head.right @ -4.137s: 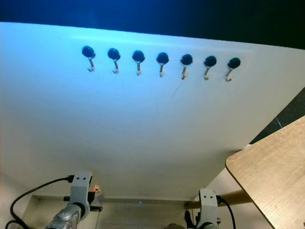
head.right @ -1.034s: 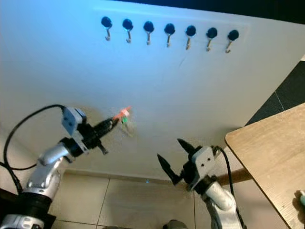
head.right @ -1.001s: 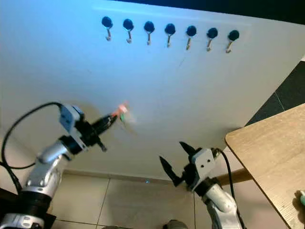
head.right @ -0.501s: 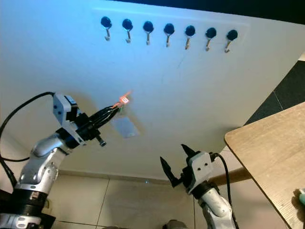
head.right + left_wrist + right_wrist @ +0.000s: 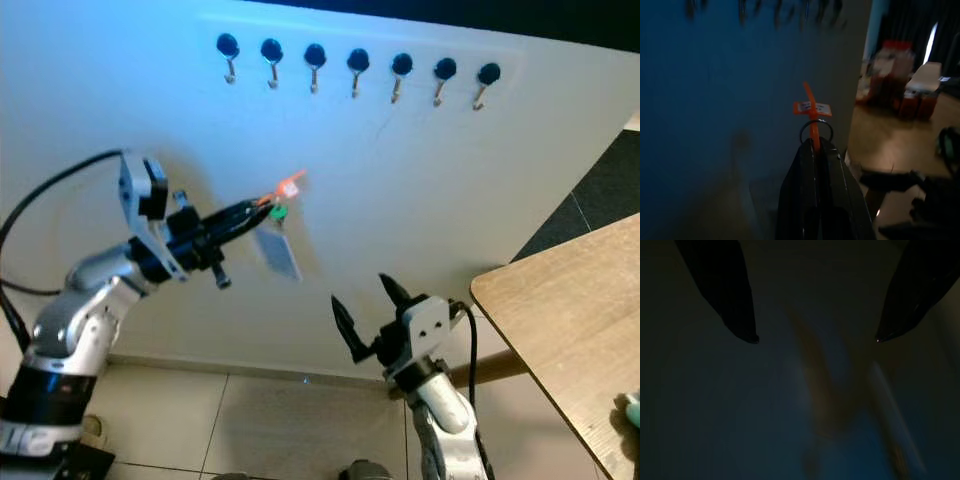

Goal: Hang keys on a hook

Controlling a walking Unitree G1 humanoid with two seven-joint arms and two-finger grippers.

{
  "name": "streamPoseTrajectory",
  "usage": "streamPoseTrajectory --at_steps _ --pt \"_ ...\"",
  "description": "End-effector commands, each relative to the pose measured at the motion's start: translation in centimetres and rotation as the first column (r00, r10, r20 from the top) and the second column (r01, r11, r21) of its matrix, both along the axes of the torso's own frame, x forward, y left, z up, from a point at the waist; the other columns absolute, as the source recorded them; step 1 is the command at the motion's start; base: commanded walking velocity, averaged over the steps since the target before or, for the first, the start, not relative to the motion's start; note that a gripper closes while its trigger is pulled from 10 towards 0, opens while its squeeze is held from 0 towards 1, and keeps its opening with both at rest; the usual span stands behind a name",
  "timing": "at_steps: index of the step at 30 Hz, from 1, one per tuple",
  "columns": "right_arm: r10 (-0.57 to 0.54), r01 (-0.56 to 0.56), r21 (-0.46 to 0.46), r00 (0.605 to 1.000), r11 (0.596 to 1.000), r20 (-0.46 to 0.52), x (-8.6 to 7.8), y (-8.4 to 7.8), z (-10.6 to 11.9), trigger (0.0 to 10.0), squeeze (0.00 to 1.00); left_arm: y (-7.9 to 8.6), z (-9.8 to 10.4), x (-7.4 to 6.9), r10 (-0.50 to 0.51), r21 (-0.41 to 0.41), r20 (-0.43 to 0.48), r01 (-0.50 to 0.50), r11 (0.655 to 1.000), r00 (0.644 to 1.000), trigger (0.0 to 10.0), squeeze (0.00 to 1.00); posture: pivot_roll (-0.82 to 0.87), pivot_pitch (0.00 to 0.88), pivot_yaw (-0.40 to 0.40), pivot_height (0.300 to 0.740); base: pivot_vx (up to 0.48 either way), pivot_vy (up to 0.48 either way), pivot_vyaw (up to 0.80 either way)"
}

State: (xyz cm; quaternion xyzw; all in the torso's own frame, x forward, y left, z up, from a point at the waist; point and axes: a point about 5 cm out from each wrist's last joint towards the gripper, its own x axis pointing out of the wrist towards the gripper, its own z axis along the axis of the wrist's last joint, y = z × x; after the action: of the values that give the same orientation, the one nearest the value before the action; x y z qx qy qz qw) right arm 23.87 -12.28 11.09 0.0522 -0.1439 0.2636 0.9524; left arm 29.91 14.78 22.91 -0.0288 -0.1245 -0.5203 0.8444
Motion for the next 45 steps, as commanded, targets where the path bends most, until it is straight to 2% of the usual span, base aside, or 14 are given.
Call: streamPoseTrajectory --at_steps 1,5,7,12,22,27,45 --pt "0.029 -0.029 0.006 1.000 1.000 -0.005 -0.1 0.4 0.2 10.0 0.00 0.5 0.0 0.2 0.000 -0.005 -0.025 0.000 1.000 1.000 10.0 0.00 0.02 0.072 -0.061 0.740 0.000 0.000 0.00" --pt "0.070 -0.070 -0.004 0.997 0.998 0.006 0.0 1.3 0.7 10.0 0.00 0.4 0.6 0.9 -0.003 -0.027 -0.053 0.002 1.000 0.999 10.0 0.00 0.02 0.072 -0.060 0.740 0.000 0.000 0.00" --pt "0.106 -0.105 -0.009 0.994 0.994 0.015 -0.1 2.2 1.0 10.0 0.00 -0.2 1.8 1.3 -0.030 -0.052 -0.035 0.029 0.998 0.999 10.0 0.00 0.02 0.073 -0.062 0.740 0.000 0.000 0.00" --pt "0.111 -0.111 -0.004 0.994 0.994 0.009 -0.1 2.3 1.0 10.0 0.00 -0.5 3.3 2.0 -0.035 -0.078 -0.007 0.034 0.996 0.999 10.0 0.00 0.02 0.074 -0.066 0.740 0.000 0.000 0.00" --pt "0.111 -0.111 0.008 0.994 0.994 0.014 0.1 2.3 1.6 10.0 0.00 -0.1 5.7 3.0 -0.018 -0.139 0.056 0.025 0.990 0.998 10.0 0.00 0.01 0.073 -0.065 0.740 0.000 0.000 0.00" --pt "0.103 -0.104 0.021 0.995 0.994 0.013 0.2 2.5 1.8 10.0 0.00 0.7 6.0 3.9 0.036 -0.163 0.079 -0.023 0.986 0.996 10.0 0.00 0.01 0.071 -0.065 0.740 0.000 0.000 0.00" --pt "0.112 -0.112 0.020 0.994 0.994 0.008 0.0 2.6 1.9 10.0 0.00 2.0 6.6 4.9 0.096 -0.197 0.104 -0.074 0.978 0.990 10.0 0.00 0.01 0.076 -0.065 0.740 0.000 0.000 0.00"
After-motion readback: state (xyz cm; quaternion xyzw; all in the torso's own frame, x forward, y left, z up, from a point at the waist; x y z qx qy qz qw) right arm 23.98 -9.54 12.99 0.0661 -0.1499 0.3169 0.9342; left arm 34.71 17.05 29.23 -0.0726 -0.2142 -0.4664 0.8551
